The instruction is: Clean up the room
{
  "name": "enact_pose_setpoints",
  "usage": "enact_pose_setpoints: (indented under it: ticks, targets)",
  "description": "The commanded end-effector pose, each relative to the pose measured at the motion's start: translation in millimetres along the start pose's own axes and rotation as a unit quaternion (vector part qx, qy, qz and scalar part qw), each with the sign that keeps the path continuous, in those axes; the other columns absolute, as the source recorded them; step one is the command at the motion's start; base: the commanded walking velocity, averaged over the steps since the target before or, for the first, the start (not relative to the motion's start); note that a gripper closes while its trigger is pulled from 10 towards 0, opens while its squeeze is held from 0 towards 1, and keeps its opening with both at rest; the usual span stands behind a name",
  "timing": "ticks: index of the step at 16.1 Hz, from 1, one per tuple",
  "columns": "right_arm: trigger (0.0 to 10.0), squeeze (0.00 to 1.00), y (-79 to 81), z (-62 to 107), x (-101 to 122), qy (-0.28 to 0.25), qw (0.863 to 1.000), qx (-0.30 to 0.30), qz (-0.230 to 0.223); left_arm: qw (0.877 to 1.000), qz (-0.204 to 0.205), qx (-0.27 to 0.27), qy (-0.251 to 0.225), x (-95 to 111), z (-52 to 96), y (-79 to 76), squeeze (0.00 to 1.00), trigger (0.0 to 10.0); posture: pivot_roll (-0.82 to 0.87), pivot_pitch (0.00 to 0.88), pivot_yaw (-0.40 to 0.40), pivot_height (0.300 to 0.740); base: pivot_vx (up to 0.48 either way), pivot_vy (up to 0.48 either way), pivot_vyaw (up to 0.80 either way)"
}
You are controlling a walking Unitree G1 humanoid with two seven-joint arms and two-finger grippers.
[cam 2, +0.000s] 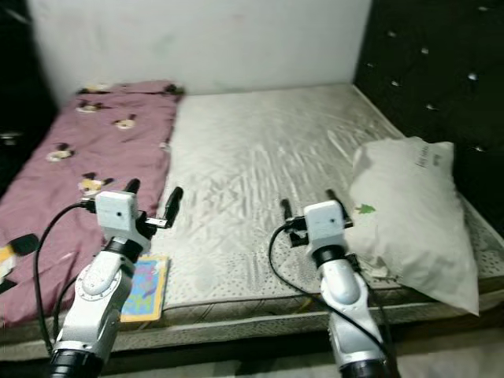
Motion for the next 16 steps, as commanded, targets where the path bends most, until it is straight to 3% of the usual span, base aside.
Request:
enact_pose_setpoints:
  ticks: [1, 7, 9, 13, 16]
  targets:
    - [10.0, 0.0, 12.3, -8.0, 7.2, -0.013, 1.0, 0.02, -0.006, 1.0, -0.005, 0.025, 0.01, -5.0, 5.9, 13.1, 0.0, 10.0, -0.07, 0.0, 0.064, 0.74, 0.36, 0.0, 0.0]
    - [10.0, 0.0, 24.1, -9.0, 3.9, -0.004, 0.999, 0.051, -0.005, 0.999, -0.004, 0.037, 0.021, -11.6, 22.9, 12.6, 0.0, 10.0, -0.03, 0.0, 0.019, 0.74, 0.361, 0.0, 0.0]
    - [10.0, 0.0, 25.6, -10.1, 12.5, -0.016, 0.998, 0.057, -0.005, 0.999, 0.005, 0.038, 0.034, -13.2, 28.1, 10.1, 0.0, 10.0, -0.02, 0.0, 0.013, 0.74, 0.294, 0.0, 0.0]
    - [10.0, 0.0, 25.5, -14.1, 16.9, -0.023, 0.998, 0.062, 0.0, 0.997, -0.018, 0.041, 0.061, -22.1, 38.3, 10.0, 0.0, 10.0, -0.02, 0.0, -0.004, 0.74, 0.0, 0.0, 0.0]
    - [10.0, 0.0, 25.0, -13.8, 18.4, -0.022, 0.997, 0.068, 0.003, 0.997, -0.018, 0.044, 0.053, -15.6, 32.3, 8.4, 0.0, 10.0, -0.03, 0.0, 0.0, 0.74, 0.0, -0.104, 0.0]
Point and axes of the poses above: a point about 5 cm out from each wrist's last joint towards the gripper, its own z axis pointing back from the gripper into the wrist, its own x axis along the axis of the wrist's last joint, y = z × x, the point moved 1 cm from there along -z, pointing out of the wrist towards the gripper, and after that the axes turned 6 degrees about -z, right-handed, at the moved point
